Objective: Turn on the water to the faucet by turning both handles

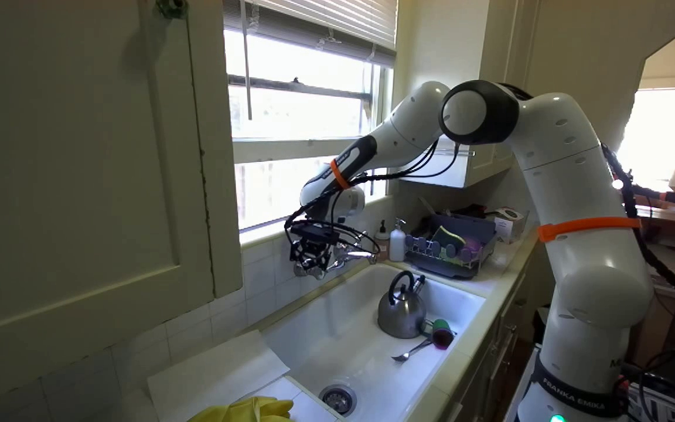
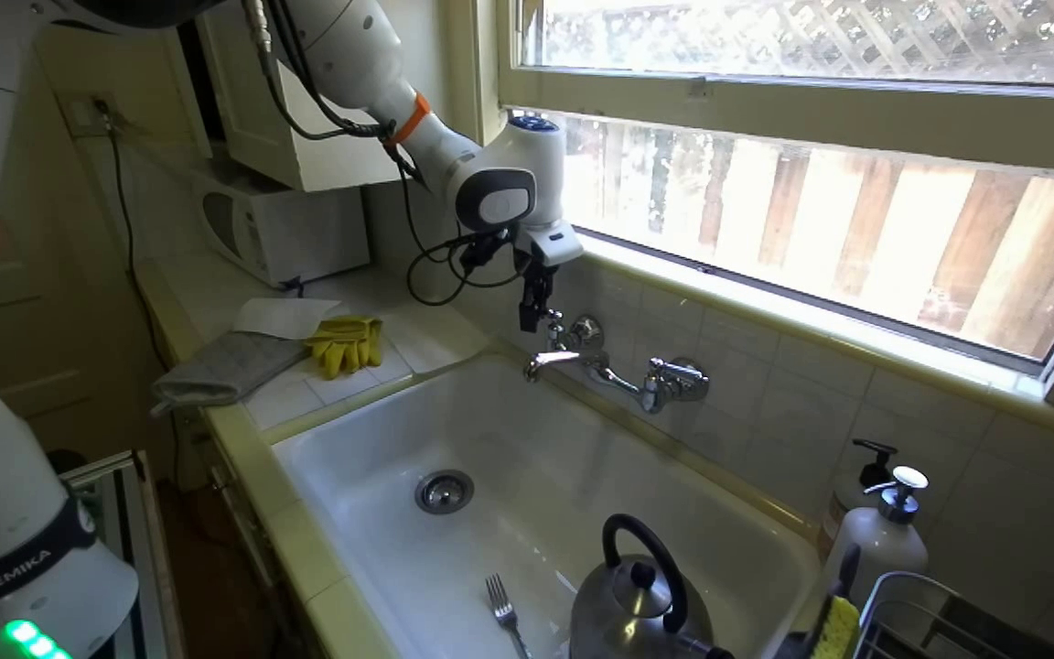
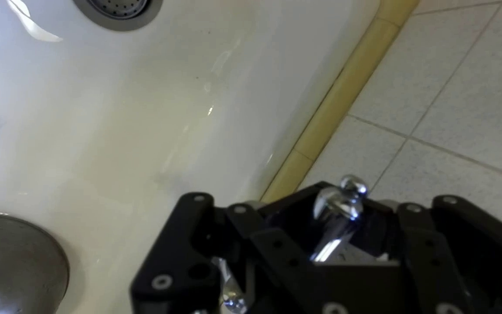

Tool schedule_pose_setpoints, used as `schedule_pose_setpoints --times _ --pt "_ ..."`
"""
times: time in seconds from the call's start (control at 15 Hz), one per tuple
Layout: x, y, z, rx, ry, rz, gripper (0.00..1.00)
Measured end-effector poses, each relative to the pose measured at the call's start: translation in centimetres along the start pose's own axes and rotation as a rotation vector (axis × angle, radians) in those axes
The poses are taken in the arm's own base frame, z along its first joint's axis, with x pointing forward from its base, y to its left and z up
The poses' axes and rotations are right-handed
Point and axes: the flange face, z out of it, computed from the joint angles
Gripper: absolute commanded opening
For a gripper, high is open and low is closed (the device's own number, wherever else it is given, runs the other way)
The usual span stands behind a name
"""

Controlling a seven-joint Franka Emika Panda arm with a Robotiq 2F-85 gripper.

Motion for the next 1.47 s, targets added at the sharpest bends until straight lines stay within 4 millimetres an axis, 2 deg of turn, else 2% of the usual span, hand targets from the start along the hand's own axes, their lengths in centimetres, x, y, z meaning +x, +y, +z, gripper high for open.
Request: schedule_pose_setpoints --times 0.8,1.47 --pt "-0.4 0.3 -0.3 -0.064 -0.024 -0.214 0.00" --pt "-0.3 2.9 -1.2 -0.122 -0.038 -0.267 0.00"
